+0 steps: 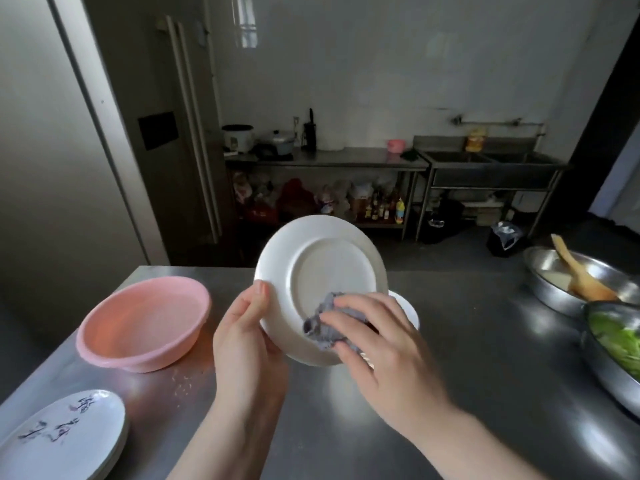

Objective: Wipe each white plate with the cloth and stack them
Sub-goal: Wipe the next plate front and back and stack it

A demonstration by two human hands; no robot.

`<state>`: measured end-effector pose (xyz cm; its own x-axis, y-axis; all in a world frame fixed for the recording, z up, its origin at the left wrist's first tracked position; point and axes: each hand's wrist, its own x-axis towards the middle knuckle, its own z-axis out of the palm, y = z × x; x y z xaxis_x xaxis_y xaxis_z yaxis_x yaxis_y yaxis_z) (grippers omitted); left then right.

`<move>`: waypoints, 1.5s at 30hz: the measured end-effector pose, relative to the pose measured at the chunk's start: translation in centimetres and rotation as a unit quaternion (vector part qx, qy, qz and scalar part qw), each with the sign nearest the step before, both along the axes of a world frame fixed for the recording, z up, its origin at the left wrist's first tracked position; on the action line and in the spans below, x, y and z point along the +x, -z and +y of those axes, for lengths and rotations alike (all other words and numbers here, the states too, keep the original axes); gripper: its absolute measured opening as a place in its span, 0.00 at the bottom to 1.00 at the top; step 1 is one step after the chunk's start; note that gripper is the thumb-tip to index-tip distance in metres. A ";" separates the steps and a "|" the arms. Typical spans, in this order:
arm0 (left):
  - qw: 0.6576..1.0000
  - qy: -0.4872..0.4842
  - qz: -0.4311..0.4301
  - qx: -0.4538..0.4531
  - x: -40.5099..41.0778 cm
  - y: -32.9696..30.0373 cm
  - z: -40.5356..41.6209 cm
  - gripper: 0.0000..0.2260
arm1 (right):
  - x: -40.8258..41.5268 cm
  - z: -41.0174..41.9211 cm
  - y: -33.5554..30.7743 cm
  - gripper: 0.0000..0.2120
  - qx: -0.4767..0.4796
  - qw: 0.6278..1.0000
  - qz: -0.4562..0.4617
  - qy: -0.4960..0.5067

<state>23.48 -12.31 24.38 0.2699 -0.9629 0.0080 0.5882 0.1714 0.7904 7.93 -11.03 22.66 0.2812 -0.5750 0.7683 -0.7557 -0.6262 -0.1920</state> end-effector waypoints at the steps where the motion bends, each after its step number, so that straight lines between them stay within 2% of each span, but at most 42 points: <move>1: 1.000 -0.013 -0.002 -0.019 0.4 -0.4 0.0 0.12 | -0.7 -0.3 -0.3 0.12 0.004 1.000 -0.018 0.015; 5: 0.997 -0.027 -0.037 -0.068 -0.2 -1.6 0.5 0.09 | -0.6 -1.3 -2.9 0.14 -0.023 0.986 -0.146 0.078; 9: 0.993 -0.029 -0.072 -0.091 -0.7 -2.5 0.4 0.07 | 0.5 -0.2 -2.8 0.12 -0.103 0.993 -0.064 0.008; 14: 0.992 -0.032 -0.073 -0.094 -1.3 -2.6 0.1 0.07 | -0.4 -1.5 -4.3 0.13 -0.105 0.983 -0.138 0.065; 18: 0.996 -0.038 -0.062 -0.052 -0.6 -2.4 -0.5 0.07 | -0.2 -0.8 -3.2 0.12 -0.077 0.997 -0.010 -0.021; 20: 0.996 -0.056 -0.061 -0.033 -0.1 -1.9 -0.8 0.07 | -1.3 -0.9 -4.0 0.13 -0.042 0.998 -0.039 -0.032; 23: 0.994 -0.059 -0.085 -0.034 -0.2 -1.1 -0.8 0.06 | -1.4 -1.7 -6.3 0.15 -0.054 0.993 -0.106 -0.010; 27: 0.991 -0.033 -0.114 -0.067 -1.0 -0.5 -0.3 0.08 | 1.5 -2.3 -6.8 0.14 -0.028 0.996 -0.084 0.012; 31: 0.977 -0.045 -0.178 -0.111 -0.4 -0.1 -0.3 0.05 | 1.5 -2.1 -5.7 0.14 -0.030 0.998 -0.010 -0.058; 34: 0.974 -0.039 -0.188 -0.119 0.0 -0.1 -0.3 0.07 | 0.6 -3.0 -6.6 0.15 -0.008 0.996 -0.090 -0.024; 35: 0.973 -0.038 -0.191 -0.123 0.0 -0.2 -0.3 0.07 | 0.7 -3.1 -6.7 0.15 -0.012 0.996 -0.091 -0.023; 38: 0.969 -0.024 -0.208 -0.135 0.2 -0.4 -0.4 0.07 | 1.7 -2.7 -6.2 0.15 -0.038 0.995 0.005 -0.095; 39: 0.969 -0.015 -0.207 -0.135 0.2 -0.5 -0.4 0.07 | 1.7 -2.8 -6.2 0.15 -0.033 0.993 0.012 -0.112; 43: 0.984 0.005 -0.151 -0.092 0.3 -0.7 -0.7 0.06 | 0.0 -4.0 -6.6 0.16 0.008 0.993 -0.075 -0.096; 45: 0.992 0.012 -0.110 -0.056 0.5 -0.9 -0.9 0.02 | -1.1 -4.7 -6.5 0.17 0.052 0.988 -0.131 -0.069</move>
<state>23.98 -13.20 25.27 0.2267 -0.9588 0.1710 0.4093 0.2531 0.8766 6.83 -15.72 29.18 0.1623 -0.6248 0.7638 -0.5803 -0.6865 -0.4383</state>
